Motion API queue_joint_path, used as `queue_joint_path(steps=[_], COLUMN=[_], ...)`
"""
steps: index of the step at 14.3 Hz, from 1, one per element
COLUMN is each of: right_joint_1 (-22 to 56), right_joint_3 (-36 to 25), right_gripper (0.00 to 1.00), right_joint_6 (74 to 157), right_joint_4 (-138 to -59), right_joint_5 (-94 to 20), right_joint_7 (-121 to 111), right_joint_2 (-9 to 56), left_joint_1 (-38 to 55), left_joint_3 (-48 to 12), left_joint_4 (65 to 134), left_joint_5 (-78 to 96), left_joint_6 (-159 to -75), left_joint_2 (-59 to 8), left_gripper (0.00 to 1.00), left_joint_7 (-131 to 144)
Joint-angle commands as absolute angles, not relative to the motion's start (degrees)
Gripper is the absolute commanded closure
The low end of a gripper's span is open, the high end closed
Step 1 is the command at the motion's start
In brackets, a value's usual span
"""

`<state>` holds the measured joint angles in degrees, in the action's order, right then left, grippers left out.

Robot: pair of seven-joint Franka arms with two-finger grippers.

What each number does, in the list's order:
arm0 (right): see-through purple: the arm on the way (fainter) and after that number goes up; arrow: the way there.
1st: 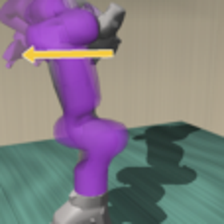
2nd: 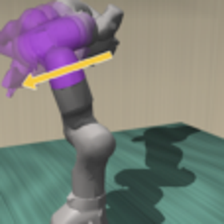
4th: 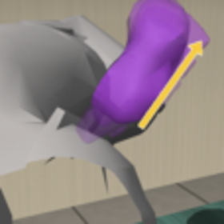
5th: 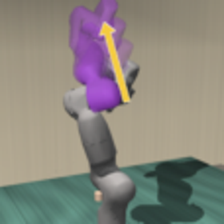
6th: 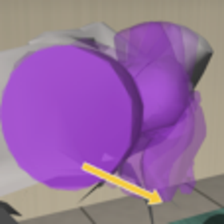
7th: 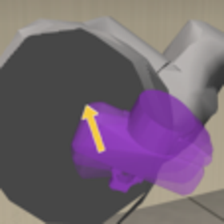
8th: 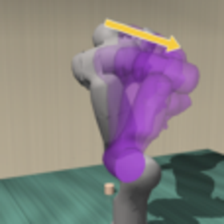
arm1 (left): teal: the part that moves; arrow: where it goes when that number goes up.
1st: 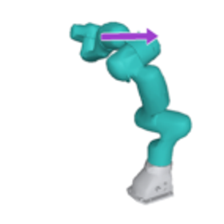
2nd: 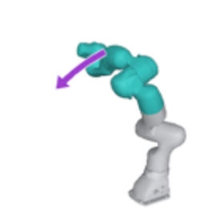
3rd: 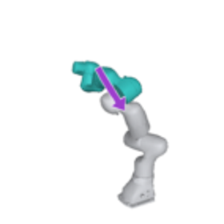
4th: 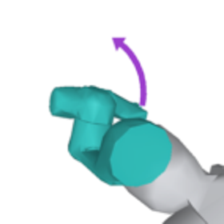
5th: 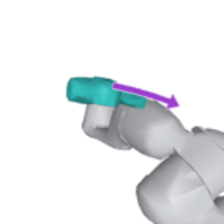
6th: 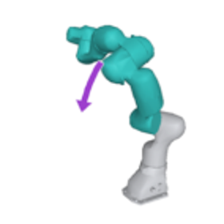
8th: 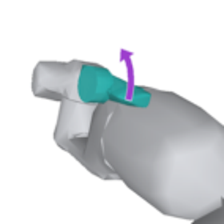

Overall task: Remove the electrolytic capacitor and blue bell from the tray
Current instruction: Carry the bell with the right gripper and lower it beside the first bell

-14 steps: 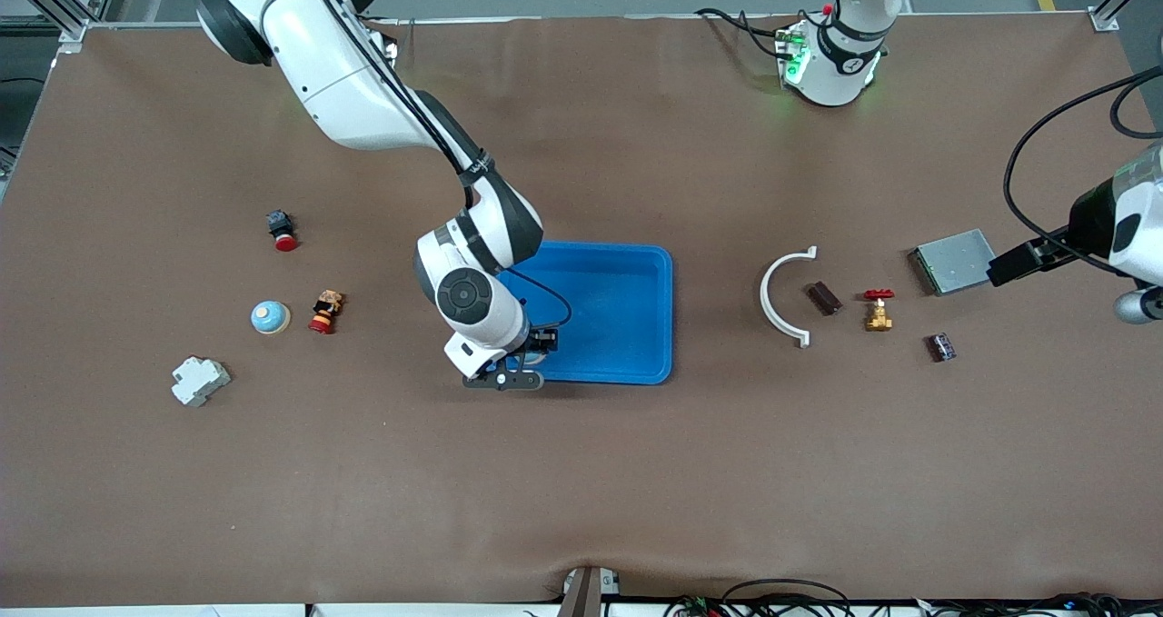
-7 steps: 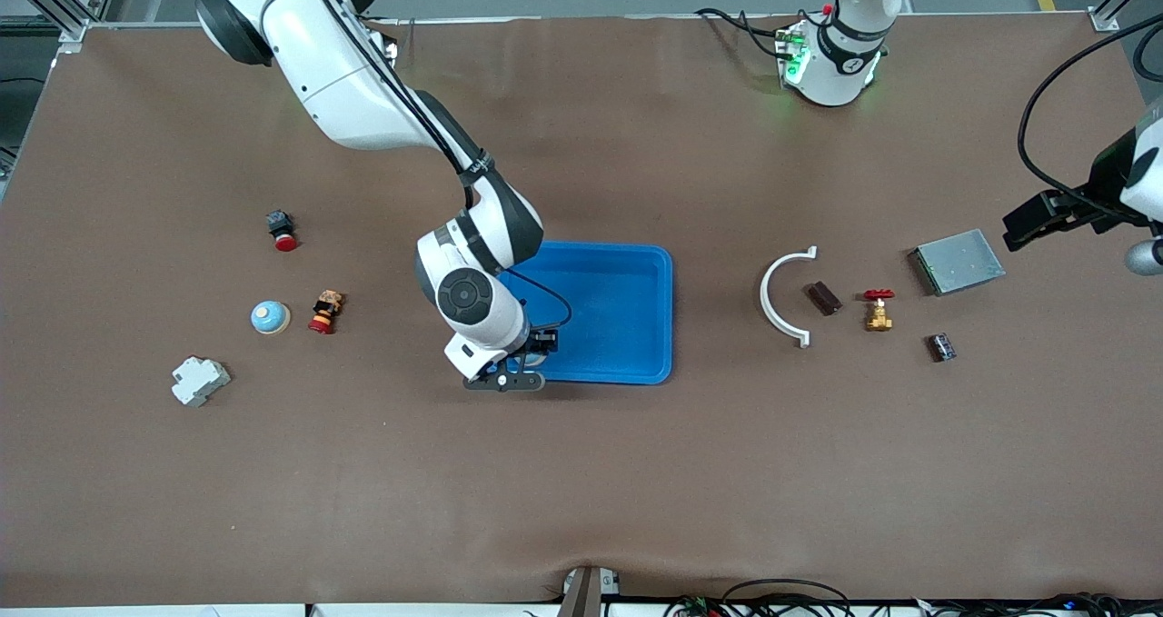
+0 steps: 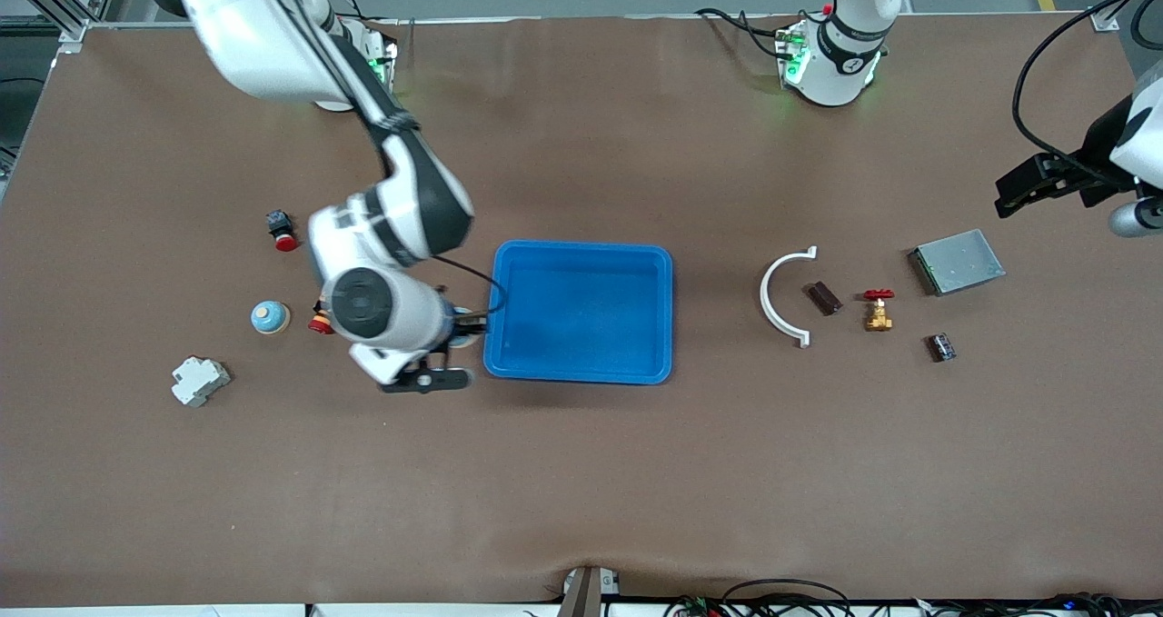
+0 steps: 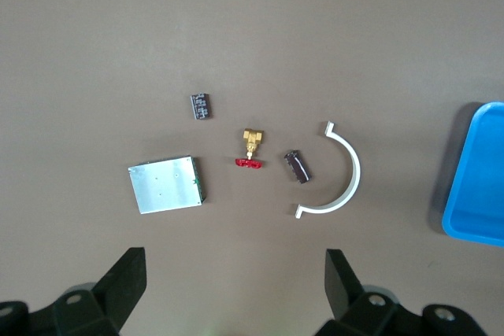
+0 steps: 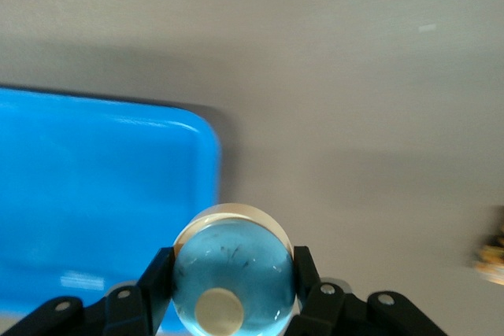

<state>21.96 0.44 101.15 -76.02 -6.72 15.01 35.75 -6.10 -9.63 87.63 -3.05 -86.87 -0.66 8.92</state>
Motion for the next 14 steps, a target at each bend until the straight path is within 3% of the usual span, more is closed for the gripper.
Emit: queue_joint_path(steps=[1, 5, 9, 14], right_joint_1=[16.54, 11.26, 9.93, 6.6], right_joint_3=[1.41, 1.32, 1.23, 1.41], right_gripper=[0.97, 0.99, 1.0, 1.0], right_joint_6=[98.27, 99.22, 112.82, 123.37], right_joint_4=[-78.4, -82.51, -98.75, -108.43], right_joint_5=[-6.42, -5.89, -5.54, -5.62], right_joint_7=[5.57, -2.27, -4.31, -9.74], right_joint_2=[32.17, 29.89, 22.69, 22.5], left_joint_1=[-5.54, -5.89, -6.06, -5.98], left_joint_3=[-9.05, -9.32, -9.32, -9.4], left_joint_4=[90.26, 90.0, 90.18, 90.44], left_joint_5=[-2.2, -2.02, -1.85, -1.85], left_joint_6=[-87.72, -88.07, -88.33, -87.98], left_joint_2=[2.2, 1.23, 1.23, 1.32], left_gripper=[0.0, 0.0, 0.0, 0.0], left_joint_7=[8.09, 8.17, 8.0, 7.74])
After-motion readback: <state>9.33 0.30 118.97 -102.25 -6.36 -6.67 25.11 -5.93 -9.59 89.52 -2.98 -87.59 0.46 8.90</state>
